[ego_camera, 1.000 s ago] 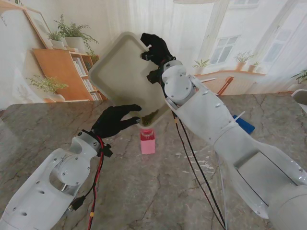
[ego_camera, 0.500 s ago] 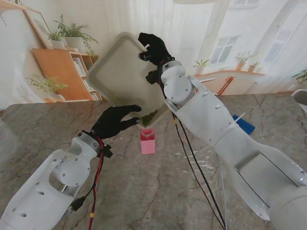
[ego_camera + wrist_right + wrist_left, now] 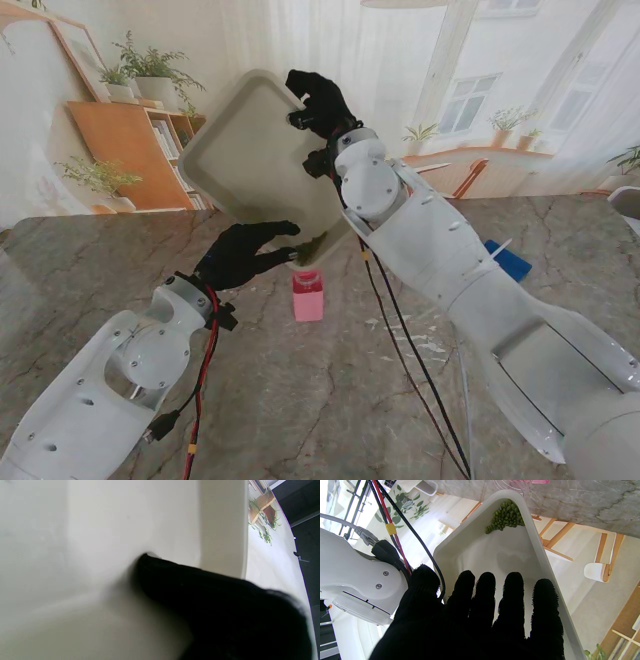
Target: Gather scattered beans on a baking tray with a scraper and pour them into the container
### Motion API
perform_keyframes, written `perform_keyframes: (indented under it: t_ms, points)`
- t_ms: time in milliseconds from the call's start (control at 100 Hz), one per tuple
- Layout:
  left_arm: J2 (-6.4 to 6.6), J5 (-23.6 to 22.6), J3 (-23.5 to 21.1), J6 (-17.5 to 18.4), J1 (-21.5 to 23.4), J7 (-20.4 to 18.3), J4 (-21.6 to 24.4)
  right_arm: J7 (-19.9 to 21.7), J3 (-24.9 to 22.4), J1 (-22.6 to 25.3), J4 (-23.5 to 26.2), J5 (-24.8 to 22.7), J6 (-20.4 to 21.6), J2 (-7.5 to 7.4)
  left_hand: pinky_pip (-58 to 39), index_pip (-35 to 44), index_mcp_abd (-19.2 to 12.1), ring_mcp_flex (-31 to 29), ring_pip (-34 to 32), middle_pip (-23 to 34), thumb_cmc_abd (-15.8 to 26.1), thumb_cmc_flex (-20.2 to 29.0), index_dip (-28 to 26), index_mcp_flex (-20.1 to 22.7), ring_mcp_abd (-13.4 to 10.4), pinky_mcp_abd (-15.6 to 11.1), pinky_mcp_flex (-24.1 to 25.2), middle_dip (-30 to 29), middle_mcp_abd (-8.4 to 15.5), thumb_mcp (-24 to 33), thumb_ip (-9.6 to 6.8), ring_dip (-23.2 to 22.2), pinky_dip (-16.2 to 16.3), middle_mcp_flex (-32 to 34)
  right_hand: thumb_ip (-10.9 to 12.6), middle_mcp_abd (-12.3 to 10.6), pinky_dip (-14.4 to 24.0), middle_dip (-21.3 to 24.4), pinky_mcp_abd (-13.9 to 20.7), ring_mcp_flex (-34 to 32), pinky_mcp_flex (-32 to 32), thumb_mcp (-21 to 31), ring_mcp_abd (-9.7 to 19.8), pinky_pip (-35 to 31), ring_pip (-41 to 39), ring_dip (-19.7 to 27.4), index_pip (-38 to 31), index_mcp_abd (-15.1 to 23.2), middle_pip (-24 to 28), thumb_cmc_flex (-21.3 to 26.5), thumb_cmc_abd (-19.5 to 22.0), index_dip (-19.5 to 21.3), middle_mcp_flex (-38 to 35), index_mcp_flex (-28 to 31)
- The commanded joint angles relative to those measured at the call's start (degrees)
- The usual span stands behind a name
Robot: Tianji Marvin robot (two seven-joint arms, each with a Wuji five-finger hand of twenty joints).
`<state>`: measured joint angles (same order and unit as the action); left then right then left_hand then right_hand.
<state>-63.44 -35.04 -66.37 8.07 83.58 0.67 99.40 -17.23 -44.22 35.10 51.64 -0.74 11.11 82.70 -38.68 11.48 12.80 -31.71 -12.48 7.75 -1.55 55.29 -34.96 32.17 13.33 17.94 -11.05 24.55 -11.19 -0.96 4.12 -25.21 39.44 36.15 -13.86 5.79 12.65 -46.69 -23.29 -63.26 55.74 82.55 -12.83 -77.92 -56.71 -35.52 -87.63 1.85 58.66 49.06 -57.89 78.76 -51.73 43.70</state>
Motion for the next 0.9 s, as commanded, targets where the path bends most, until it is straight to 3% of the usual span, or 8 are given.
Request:
perform_keyframes:
  t_ms: [0,890]
  points:
    - [-0.24,0.48,0.35,-0.05,-0.03,0.08,-0.08,0.63,-0.18,-0.06,0.96,-0.22,0.53,-0.21,0.93,-0.02,-1.24,0.53,0.49,-0.33,1.92,0.88,0.50,0.70,0.10,1.54,0.43,-0.30,0.35,-1.35,-1.66,0.29,0.22,0.01,5.11,-12.06,10.43,-4.57,18.77,-4.94,8.10,7.40,9.44,-18.08,-11.45,-4.97,-1.63,2.25,7.88,7.64,5.09,1.03,-5.31,1.66]
    - [-0.29,0.87,0.60,-0.16,0.10,0.10,0.03,0.16,0.46,0.33,2.27,-2.57,3.09,-0.79,0.91,0.02,-1.14,0.49,0.42,-0.32,1.92,0.95,0.53,0.84,0.29,1.65,0.41,-0.34,0.30,-1.34,-1.66,0.27,0.24,0.08,5.24,-12.27,10.65,-4.76,19.01,-5.03,8.13,7.40,9.56,-18.03,-11.37,-5.04,-1.63,2.49,7.76,7.47,5.31,1.08,-5.43,1.70]
